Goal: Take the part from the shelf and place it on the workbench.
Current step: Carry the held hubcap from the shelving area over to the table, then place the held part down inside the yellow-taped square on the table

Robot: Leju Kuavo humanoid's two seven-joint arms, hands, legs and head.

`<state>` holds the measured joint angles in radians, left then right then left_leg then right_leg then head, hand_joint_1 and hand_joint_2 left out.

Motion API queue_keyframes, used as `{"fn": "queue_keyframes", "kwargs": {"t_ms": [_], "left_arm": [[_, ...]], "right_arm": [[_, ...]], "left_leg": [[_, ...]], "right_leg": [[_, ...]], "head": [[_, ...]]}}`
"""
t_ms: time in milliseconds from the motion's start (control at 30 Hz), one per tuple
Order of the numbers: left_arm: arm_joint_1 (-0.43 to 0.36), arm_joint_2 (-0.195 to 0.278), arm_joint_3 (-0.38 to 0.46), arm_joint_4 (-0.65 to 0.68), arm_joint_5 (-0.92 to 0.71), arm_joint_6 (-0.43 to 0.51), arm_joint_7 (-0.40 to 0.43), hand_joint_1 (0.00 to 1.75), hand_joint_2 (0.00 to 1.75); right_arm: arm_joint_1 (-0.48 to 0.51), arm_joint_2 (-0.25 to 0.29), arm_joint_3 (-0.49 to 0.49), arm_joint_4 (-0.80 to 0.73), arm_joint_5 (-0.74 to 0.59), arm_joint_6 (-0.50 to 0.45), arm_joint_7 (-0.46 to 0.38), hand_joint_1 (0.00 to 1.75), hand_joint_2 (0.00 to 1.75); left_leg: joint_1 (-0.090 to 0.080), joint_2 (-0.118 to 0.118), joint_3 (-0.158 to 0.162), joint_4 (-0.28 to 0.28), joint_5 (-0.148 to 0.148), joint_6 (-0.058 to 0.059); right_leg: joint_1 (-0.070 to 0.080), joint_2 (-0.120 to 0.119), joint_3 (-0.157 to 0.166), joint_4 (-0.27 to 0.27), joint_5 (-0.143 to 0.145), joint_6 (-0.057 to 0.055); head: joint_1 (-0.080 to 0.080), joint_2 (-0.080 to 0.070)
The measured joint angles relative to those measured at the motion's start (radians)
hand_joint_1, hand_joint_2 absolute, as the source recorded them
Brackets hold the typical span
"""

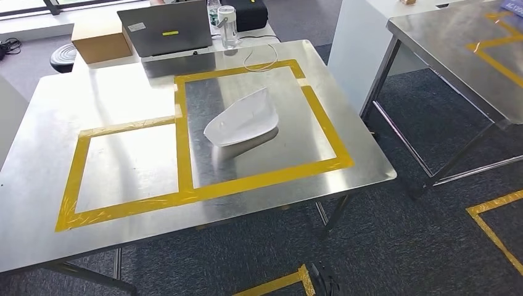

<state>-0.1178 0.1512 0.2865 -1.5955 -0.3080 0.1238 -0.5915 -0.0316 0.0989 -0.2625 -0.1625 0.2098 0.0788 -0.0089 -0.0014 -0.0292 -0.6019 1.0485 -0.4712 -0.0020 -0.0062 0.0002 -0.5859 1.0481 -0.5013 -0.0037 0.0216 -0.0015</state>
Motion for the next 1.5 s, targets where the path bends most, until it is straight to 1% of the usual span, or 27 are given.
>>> {"fn": "queue_keyframes", "kwargs": {"t_ms": [67, 133, 167, 233, 267, 333, 433, 533, 633, 800, 900, 1033, 1100, 1233, 1433, 1467, 1500], "left_arm": [[-0.192, 0.077, -0.04, 0.239, -0.135, 0.113, -0.007, 1.75, 1.75], [-0.39, 0.134, -0.095, 0.486, -0.239, 0.199, -0.001, 1.75, 1.75], [-0.48, 0.152, -0.127, 0.597, -0.287, 0.236, 0.015, 1.75, 1.75], [-0.636, 0.168, -0.198, 0.791, -0.383, 0.291, 0.071, 1.75, 1.75], [-0.696, 0.17, -0.232, 0.868, -0.421, 0.305, 0.105, 1.75, 1.75], [-0.779, 0.168, -0.293, 0.986, -0.487, 0.324, 0.175, 1.75, 1.75], [-0.845, 0.152, -0.369, 1.106, -0.547, 0.344, 0.242, 1.75, 1.75], [-0.86, 0.121, -0.417, 1.177, -0.562, 0.346, 0.242, 1.75, 1.75], [-0.843, 0.071, -0.454, 1.225, -0.59, 0.344, 0.2, 1.75, 1.75], [-0.753, -0.016, -0.527, 1.27, -0.638, 0.346, 0.132, 1.75, 1.75], [-0.704, -0.048, -0.56, 1.281, -0.658, 0.34, 0.094, 1.75, 1.75], [-0.661, -0.066, -0.59, 1.293, -0.67, 0.337, 0.063, 0.0, 1.75], [-0.641, -0.066, -0.6, 1.298, -0.67, 0.338, 0.057, 0.0, 1.75], [-0.618, -0.052, -0.604, 1.307, -0.661, 0.354, 0.075, 0.0, 0.0], [-0.614, -0.029, -0.604, 1.313, -0.637, 0.41, 0.158, 0.0, 0.0], [-0.615, -0.026, -0.603, 1.313, -0.626, 0.422, 0.16, 0.0, 0.0], [-0.617, -0.021, -0.602, 1.311, -0.614, 0.437, 0.157, 0.0, 0.0]], "right_arm": [[-0.005, 0.001, 0.0, 0.0, 0.003, 0.0, -0.002, 0.0, 0.0], [-0.01, 0.001, 0.0, 0.0, 0.002, -0.002, -0.004, 0.0, 0.0], [-0.012, 0.001, -0.001, 0.0, -0.001, -0.003, -0.004, 0.0, 0.0], [-0.012, 0.001, -0.004, 0.0, -0.009, -0.005, -0.004, 0.0, 0.0], [-0.012, 0.001, -0.007, 0.0, -0.013, -0.008, -0.004, 0.0, 0.0], [-0.01, 0.001, -0.012, 0.0, -0.021, -0.016, -0.003, 0.0, 0.0], [-0.007, 0.0, -0.023, 0.0, -0.026, -0.024, 0.004, 0.0, 0.0], [-0.004, -0.001, -0.032, 0.0, -0.031, -0.031, 0.015, 0.0, 0.0], [-0.003, -0.001, -0.039, 0.0, -0.035, -0.036, 0.02, 0.0, 0.0], [-0.003, -0.002, -0.048, 0.0, -0.031, -0.03, 0.03, 0.0, 0.0], [-0.002, -0.003, -0.049, 0.0, -0.024, -0.022, 0.03, 0.0, 0.0], [-0.002, -0.006, -0.049, 0.0, -0.016, -0.015, 0.028, 0.0, 0.0], [-0.001, -0.007, -0.049, 0.0, -0.011, -0.014, 0.023, 0.0, 0.0], [0.0, -0.01, -0.049, 0.0, -0.01, -0.01, 0.012, 0.0, 0.0], [0.004, -0.011, -0.049, 0.0, -0.012, -0.014, 0.004, 0.0, 0.0], [0.004, -0.011, -0.049, 0.0, -0.013, -0.016, 0.004, 0.0, 0.0], [0.004, -0.01, -0.049, 0.0, -0.012, -0.017, 0.003, 0.0, 0.0]], "left_leg": [[0.0, 0.0, 0.001, -0.005, 0.004, 0.001], [0.001, 0.004, 0.004, -0.012, 0.009, -0.004], [0.001, 0.006, 0.006, -0.015, 0.01, -0.005], [0.002, 0.011, 0.009, -0.018, 0.011, -0.008], [0.001, 0.013, 0.01, -0.019, 0.011, -0.01], [0.001, 0.017, 0.012, -0.021, 0.01, -0.014], [0.001, 0.021, 0.013, -0.021, 0.009, -0.017], [0.001, 0.021, 0.012, -0.021, 0.008, -0.017], [0.0, 0.019, 0.013, -0.021, 0.008, -0.017], [-0.002, 0.019, 0.013, -0.022, 0.007, -0.016], [-0.002, 0.02, 0.013, -0.022, 0.007, -0.015], [-0.002, 0.02, 0.013, -0.022, 0.006, -0.015], [-0.002, 0.02, 0.014, -0.022, 0.006, -0.015], [-0.001, 0.02, 0.014, -0.022, 0.006, -0.015], [-0.001, 0.019, 0.014, -0.022, 0.007, -0.015], [-0.002, 0.019, 0.013, -0.021, 0.006, -0.014], [-0.003, 0.019, 0.013, -0.02, 0.006, -0.009]], "right_leg": [[0.002, 0.0, -0.001, -0.002, 0.002, -0.007], [0.004, 0.003, -0.001, -0.002, 0.005, -0.013], [0.004, 0.005, 0.0, -0.002, 0.006, -0.015], [0.004, 0.01, 0.001, -0.003, 0.007, -0.017], [0.004, 0.012, 0.002, -0.003, 0.007, -0.018], [0.004, 0.017, 0.002, -0.003, 0.008, -0.018], [0.004, 0.021, 0.002, -0.004, 0.008, -0.019], [0.003, 0.02, 0.003, -0.005, 0.007, -0.019], [0.002, 0.018, 0.006, -0.008, 0.007, -0.018], [0.0, 0.018, 0.01, -0.012, 0.009, -0.016], [0.0, 0.019, 0.01, -0.014, 0.01, -0.014], [0.0, 0.019, 0.011, -0.016, 0.01, -0.014], [0.001, 0.019, 0.012, -0.016, 0.01, -0.014], [0.001, 0.019, 0.012, -0.016, 0.01, -0.014], [0.001, 0.017, 0.012, -0.016, 0.01, -0.014], [0.0, 0.018, 0.012, -0.018, 0.01, -0.013], [-0.002, 0.018, 0.013, -0.02, 0.013, -0.009]], "head": [[0.0, 0.0], [-0.001, 0.0], [-0.001, 0.0], [-0.001, 0.0], [0.0, 0.0], [0.0, 0.0], [0.0, 0.0], [0.0, 0.0], [0.0, 0.0], [0.0, 0.0], [0.0, 0.0], [0.0, 0.0], [0.0, 0.0], [0.0, 0.0], [0.0, 0.0], [0.0, 0.0], [0.0, 0.0]]}}
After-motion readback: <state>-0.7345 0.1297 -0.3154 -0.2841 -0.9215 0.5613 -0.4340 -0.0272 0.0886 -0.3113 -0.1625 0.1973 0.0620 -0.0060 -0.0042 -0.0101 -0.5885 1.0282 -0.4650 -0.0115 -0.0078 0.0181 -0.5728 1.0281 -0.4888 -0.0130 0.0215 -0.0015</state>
